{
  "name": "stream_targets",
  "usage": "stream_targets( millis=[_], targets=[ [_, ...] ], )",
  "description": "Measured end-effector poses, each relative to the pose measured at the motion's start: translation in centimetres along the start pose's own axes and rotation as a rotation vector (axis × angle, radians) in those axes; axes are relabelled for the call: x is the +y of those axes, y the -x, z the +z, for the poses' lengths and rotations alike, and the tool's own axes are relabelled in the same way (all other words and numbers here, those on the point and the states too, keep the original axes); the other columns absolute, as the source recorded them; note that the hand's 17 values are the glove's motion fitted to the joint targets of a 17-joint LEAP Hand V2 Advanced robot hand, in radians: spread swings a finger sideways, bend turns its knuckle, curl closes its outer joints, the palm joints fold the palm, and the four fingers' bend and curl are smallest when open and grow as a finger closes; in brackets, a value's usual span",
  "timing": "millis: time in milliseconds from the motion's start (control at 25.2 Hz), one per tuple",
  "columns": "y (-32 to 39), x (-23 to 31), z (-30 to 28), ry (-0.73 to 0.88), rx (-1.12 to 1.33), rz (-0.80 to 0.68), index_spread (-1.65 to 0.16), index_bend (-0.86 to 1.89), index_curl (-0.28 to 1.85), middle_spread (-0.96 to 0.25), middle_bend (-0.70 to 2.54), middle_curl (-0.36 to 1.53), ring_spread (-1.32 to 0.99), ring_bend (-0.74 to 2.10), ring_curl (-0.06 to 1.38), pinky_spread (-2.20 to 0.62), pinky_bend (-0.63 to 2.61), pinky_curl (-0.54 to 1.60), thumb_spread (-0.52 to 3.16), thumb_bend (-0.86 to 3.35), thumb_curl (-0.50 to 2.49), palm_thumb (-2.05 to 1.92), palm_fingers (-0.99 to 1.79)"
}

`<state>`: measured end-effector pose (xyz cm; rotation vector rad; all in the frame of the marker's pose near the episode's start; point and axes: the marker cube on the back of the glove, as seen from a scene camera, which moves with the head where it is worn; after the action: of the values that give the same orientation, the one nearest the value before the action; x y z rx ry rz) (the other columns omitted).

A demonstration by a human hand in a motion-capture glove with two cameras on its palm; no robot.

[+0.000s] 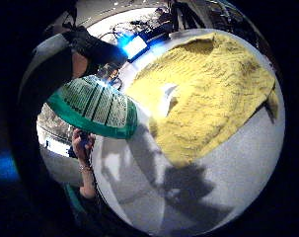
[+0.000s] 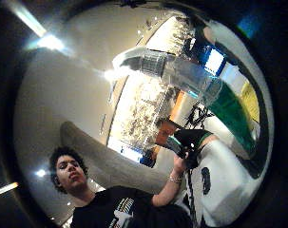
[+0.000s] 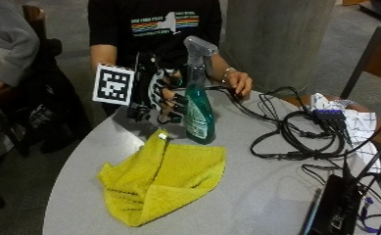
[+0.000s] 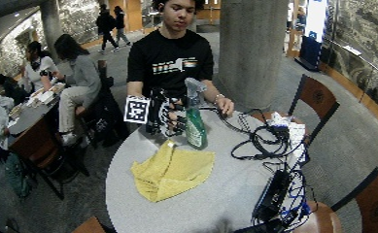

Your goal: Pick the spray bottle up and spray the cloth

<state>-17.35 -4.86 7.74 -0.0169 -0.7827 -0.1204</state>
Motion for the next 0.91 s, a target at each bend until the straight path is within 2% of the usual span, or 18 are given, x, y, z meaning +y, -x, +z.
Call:
stream_targets(
  millis=[198,516,913],
  targets=[
    [0.0,0.2,0.2,0.067,0.013,0.005,-0.31,-0.01,0.2,0.03,0.23,0.46,0.05,0.4,0.41,0.14,0.7,0.44,0.82,-0.06,0.43,0.76,0.46],
    [0.0,-0.9,0.9,0.037,0.011,0.031,-0.34,0.05,0.15,0.06,0.25,0.45,0.1,0.41,0.37,0.23,0.7,0.41,0.85,-0.04,0.41,0.74,0.39],
    [-0.5,-3.4,3.5,0.103,-0.077,0.047,-0.34,0.08,0.14,0.09,0.28,0.44,0.15,0.34,0.34,0.3,0.74,0.4,0.85,-0.03,0.38,0.72,0.31]
  ],
)
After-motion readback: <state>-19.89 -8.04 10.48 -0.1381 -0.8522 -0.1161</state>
